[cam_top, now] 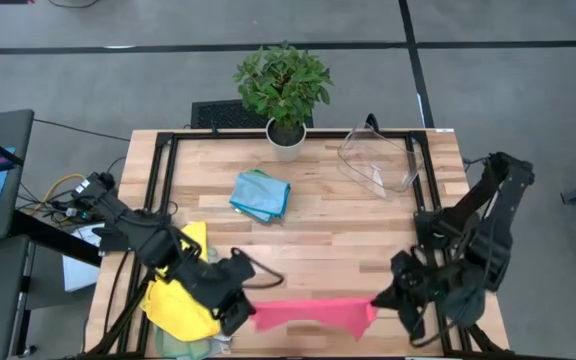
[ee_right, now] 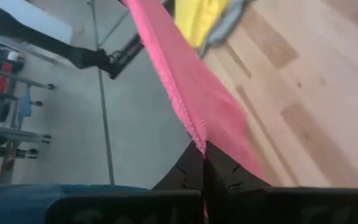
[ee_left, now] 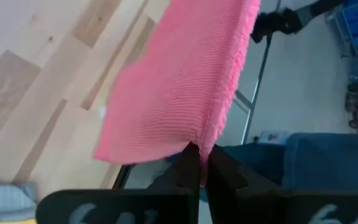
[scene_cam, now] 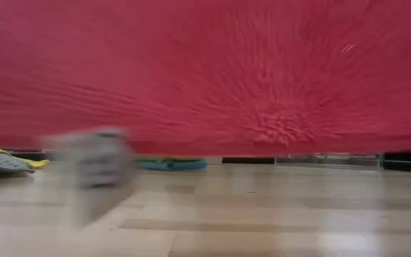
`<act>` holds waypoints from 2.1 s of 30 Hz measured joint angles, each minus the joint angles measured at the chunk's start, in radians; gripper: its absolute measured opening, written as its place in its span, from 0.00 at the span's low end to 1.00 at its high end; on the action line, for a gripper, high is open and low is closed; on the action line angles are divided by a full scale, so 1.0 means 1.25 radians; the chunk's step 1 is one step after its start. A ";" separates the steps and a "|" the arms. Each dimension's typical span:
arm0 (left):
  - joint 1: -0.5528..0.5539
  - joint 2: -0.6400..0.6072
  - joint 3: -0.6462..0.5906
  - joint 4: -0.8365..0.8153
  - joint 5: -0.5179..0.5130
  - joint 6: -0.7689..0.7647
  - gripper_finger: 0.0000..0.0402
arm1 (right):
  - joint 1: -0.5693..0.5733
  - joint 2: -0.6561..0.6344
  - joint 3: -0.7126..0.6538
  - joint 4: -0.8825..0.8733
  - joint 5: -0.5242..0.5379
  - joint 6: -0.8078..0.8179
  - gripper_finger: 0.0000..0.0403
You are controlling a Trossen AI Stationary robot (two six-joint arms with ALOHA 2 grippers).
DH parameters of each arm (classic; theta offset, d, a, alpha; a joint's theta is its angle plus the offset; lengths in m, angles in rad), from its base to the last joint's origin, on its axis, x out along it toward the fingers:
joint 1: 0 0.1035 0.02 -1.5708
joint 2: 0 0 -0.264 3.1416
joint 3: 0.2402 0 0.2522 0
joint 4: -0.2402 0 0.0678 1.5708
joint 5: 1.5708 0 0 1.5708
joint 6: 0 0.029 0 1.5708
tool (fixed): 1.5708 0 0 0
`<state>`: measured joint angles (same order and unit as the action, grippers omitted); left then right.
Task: Fold microfiber towels
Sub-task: Fold the pink microfiber towel
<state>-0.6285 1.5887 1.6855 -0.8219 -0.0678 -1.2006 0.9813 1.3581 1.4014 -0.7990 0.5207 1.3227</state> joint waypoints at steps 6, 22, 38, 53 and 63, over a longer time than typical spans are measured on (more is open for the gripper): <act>-0.015 0.000 0.000 -0.014 -0.013 0.000 0.00 | -0.013 0.062 -0.001 0.001 -0.021 0.058 0.04; 0.036 0.000 -0.195 -0.202 -0.030 0.131 0.00 | -0.244 0.207 0.000 -0.097 -0.166 -0.177 0.04; 0.217 0.000 -0.298 -0.256 -0.144 0.393 0.00 | -0.469 0.232 0.000 -0.191 -0.098 -0.498 0.04; 0.149 0.000 -0.299 -0.182 -0.098 0.266 0.00 | -0.340 0.268 0.000 -0.164 -0.066 -0.404 0.04; 0.115 0.000 -0.342 -0.082 -0.103 0.241 0.00 | -0.342 0.361 -0.001 -0.150 -0.064 -0.405 0.04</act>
<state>-0.4850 1.5883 1.2583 -0.9239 -0.1967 -0.9000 0.5543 1.8091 1.4002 -0.9864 0.4403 0.8159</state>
